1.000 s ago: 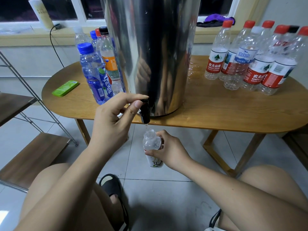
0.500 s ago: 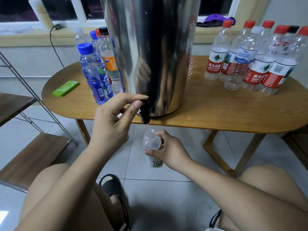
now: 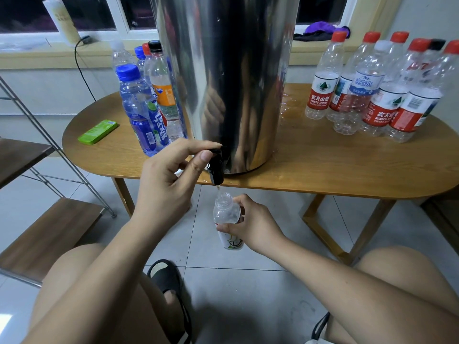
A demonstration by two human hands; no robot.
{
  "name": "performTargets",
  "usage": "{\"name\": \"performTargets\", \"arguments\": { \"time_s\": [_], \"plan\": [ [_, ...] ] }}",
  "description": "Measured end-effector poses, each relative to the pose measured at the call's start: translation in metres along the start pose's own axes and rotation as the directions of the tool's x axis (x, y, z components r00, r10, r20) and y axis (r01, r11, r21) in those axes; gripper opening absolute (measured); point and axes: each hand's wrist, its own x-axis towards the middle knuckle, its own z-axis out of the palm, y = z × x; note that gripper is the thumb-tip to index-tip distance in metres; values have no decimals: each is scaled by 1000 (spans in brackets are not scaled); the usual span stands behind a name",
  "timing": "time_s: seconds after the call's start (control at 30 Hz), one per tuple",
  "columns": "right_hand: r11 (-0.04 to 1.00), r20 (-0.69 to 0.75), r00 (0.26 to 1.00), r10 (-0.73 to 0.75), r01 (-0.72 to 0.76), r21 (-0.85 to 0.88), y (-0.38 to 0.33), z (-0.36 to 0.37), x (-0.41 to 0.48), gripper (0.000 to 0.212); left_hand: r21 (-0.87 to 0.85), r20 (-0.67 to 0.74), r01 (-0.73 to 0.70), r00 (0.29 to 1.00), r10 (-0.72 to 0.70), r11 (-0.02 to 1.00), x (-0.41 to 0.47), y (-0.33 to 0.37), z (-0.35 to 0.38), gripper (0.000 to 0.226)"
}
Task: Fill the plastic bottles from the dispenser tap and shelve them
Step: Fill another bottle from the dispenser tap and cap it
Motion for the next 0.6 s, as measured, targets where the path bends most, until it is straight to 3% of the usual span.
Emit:
{"name": "performTargets", "arguments": {
  "time_s": [0.6],
  "plan": [
    [1000, 7, 1000, 1, -1, -7, -1, 0, -1, 59, 1, 7, 6, 1000, -6, 1000, 0, 1, 0, 19]
  ]
}}
